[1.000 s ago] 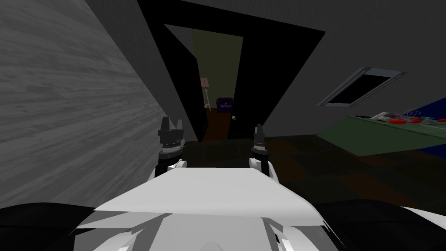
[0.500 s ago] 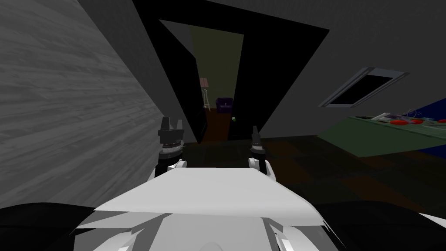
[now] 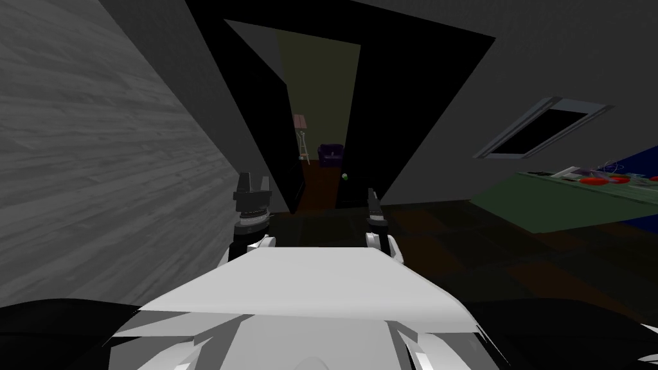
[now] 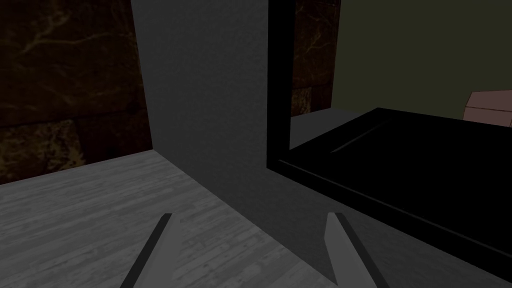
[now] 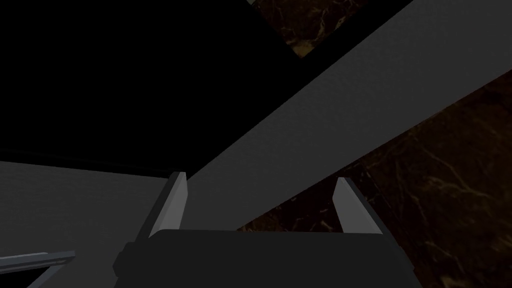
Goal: Push the door open
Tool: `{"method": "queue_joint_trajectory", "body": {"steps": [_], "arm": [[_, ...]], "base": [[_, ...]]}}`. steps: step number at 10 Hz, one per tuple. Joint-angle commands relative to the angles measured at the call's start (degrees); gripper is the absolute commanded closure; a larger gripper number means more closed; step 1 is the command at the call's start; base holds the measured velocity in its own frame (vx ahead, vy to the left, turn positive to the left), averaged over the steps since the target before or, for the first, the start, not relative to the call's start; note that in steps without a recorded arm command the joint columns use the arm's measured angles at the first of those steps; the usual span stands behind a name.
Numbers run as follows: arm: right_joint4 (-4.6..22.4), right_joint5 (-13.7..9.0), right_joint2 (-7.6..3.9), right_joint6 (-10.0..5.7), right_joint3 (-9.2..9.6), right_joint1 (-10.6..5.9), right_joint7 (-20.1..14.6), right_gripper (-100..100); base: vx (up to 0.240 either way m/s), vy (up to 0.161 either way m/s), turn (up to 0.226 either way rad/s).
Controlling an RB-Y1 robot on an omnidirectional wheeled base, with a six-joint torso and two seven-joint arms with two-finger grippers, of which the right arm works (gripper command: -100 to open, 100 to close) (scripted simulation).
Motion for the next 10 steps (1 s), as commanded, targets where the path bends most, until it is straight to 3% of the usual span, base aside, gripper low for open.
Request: {"method": "queue_joint_trajectory", "body": {"steps": [1, 10], "arm": [[2.0, 0.7, -0.12, -0.53, 0.01, -0.34, 1.8, -100], [15.7, 4.3, -1.22, -2.91, -1.12, -5.12, 11.6, -100]], "base": [[0.092, -0.016, -0.010], [0.099, -0.007, -0.010]]}}
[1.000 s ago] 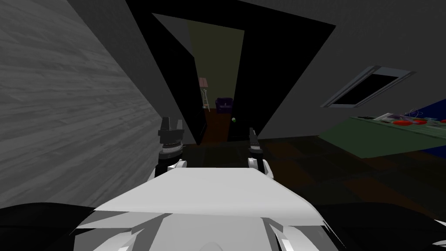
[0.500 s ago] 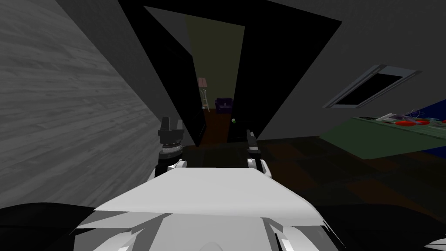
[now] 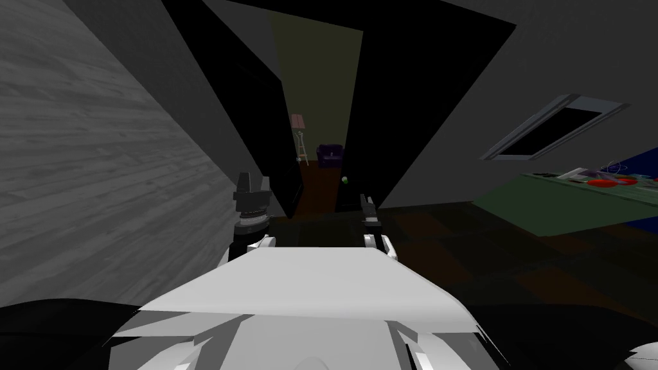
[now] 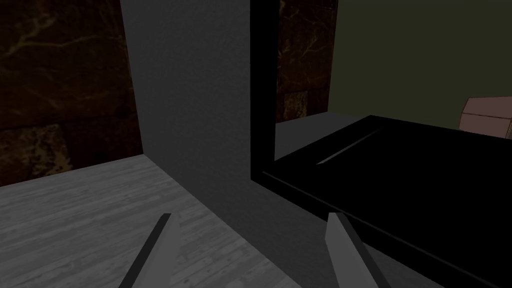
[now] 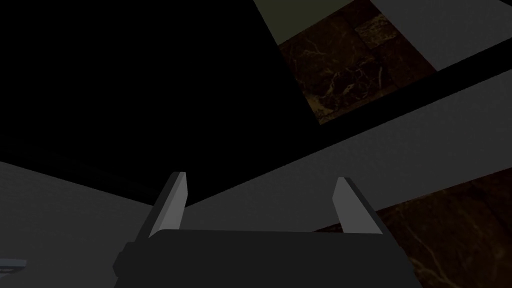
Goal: Push the door open
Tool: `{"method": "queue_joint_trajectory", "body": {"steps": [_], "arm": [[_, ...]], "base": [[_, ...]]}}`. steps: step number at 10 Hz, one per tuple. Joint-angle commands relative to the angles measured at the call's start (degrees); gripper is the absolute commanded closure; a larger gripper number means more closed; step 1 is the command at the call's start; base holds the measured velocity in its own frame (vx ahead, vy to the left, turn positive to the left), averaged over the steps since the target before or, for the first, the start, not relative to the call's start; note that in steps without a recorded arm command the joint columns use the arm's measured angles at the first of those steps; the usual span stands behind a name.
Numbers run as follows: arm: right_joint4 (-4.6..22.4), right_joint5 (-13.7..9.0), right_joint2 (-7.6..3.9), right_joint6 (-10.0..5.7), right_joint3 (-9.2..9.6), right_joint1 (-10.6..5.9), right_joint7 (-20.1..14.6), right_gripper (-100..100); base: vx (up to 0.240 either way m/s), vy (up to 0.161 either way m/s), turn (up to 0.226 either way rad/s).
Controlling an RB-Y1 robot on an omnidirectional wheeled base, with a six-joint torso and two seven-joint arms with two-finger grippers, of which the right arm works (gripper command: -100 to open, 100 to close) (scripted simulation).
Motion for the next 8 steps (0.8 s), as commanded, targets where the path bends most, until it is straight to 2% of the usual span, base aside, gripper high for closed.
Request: {"method": "queue_joint_trajectory", "body": {"steps": [1, 6, 7, 8], "arm": [[2.2, 0.7, -0.24, -0.24, -0.21, -0.72, 1.8, -100], [10.0, 2.7, -0.60, -1.59, -0.85, -3.42, 7.3, -100], [10.0, 2.7, -0.60, -1.59, -0.85, -3.42, 7.3, -100], [11.5, 3.1, -0.66, -1.85, -0.97, -3.95, 8.4, -100]], "base": [[0.116, -0.013, -0.013], [0.093, -0.009, -0.010], [0.069, -0.023, -0.001], [0.070, -0.010, -0.004]]}}
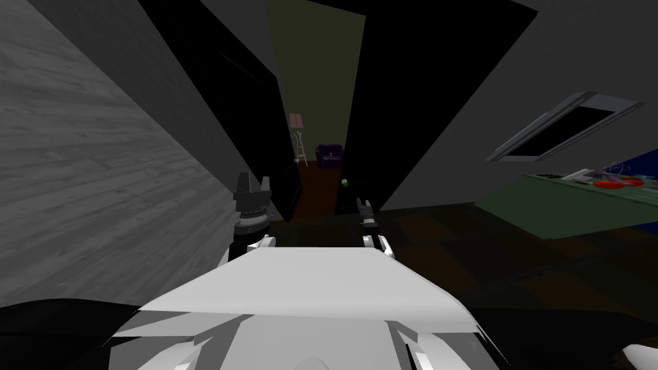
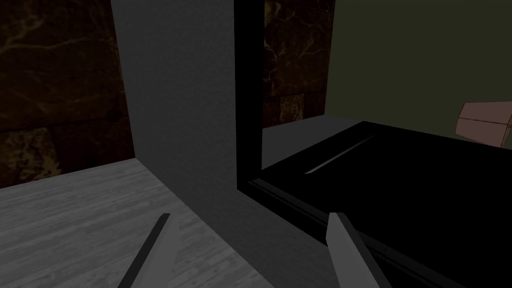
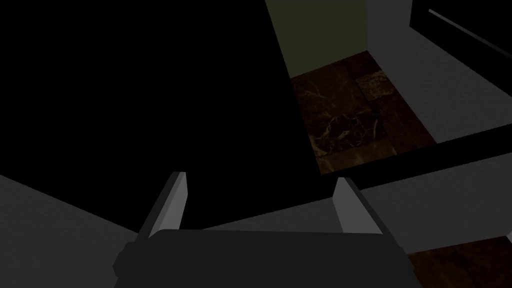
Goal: Push the door open
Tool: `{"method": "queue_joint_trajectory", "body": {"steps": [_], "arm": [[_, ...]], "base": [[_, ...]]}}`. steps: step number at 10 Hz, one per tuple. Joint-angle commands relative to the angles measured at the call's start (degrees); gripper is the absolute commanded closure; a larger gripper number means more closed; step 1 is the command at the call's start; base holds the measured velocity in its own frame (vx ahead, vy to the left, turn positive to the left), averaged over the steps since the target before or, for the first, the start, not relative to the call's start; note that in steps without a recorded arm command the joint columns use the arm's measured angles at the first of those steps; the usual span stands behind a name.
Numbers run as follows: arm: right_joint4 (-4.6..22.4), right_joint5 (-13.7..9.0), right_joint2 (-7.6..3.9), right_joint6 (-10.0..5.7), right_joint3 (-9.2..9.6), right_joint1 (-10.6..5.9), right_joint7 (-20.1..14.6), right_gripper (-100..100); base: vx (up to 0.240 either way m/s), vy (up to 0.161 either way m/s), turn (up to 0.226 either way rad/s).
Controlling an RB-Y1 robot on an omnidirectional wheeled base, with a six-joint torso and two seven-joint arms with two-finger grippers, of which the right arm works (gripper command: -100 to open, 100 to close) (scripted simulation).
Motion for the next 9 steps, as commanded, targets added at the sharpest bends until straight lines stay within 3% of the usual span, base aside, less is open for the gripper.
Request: {"method": "queue_joint_trajectory", "body": {"steps": [1, 9], "arm": [[2.5, 0.6, -0.10, -0.56, -0.23, -0.90, 1.7, -100], [14.2, 3.7, -0.33, -2.59, -1.18, -4.97, 10.1, -100]], "base": [[0.083, 0.003, -0.011], [0.100, -0.008, -0.009]]}}
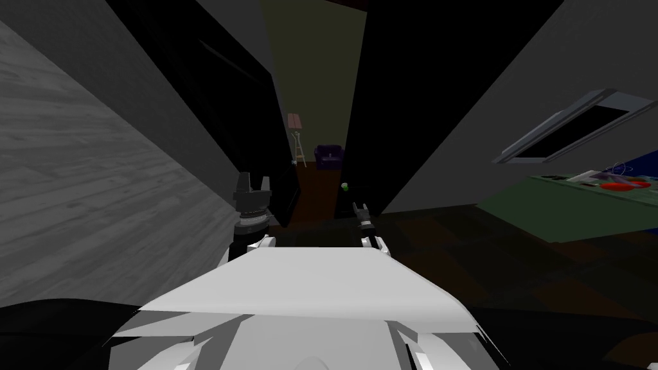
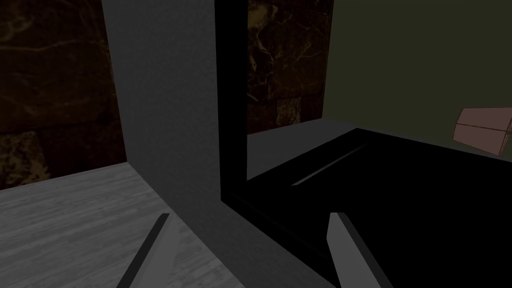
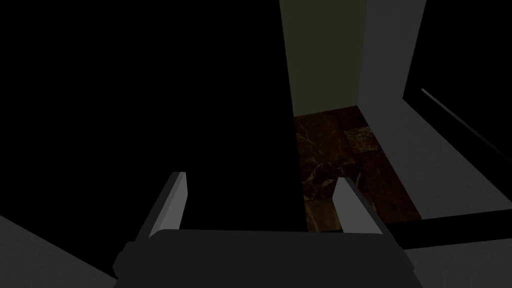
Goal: Push the door open
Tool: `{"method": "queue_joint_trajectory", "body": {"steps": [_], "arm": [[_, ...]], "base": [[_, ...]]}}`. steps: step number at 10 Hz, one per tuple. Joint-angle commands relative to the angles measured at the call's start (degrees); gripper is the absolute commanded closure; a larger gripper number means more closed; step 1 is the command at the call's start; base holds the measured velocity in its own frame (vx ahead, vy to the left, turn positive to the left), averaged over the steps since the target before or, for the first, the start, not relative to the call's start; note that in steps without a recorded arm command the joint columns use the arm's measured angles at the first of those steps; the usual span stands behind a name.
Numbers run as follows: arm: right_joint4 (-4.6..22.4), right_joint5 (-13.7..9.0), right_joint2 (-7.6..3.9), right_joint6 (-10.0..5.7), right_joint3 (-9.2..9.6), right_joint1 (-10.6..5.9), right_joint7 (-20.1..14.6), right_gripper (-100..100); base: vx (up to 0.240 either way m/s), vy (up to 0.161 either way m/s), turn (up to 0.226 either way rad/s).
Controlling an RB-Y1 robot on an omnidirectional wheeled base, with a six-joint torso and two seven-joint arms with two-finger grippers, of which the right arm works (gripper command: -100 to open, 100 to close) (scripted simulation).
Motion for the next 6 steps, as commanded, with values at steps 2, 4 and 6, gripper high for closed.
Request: {"method": "queue_joint_trajectory", "body": {"steps": [2, 4, 6], "arm": [[5.0, 1.3, -0.04, -0.94, -0.42, -1.68, 3.6, -100], [7.5, 2.0, -0.05, -1.38, -0.63, -2.57, 5.4, -100], [9.9, 2.6, -0.04, -1.80, -0.82, -3.40, 7.1, -100]], "base": [[0.118, -0.016, -0.012], [0.113, 0.003, -0.007], [0.091, -0.008, -0.008]]}}
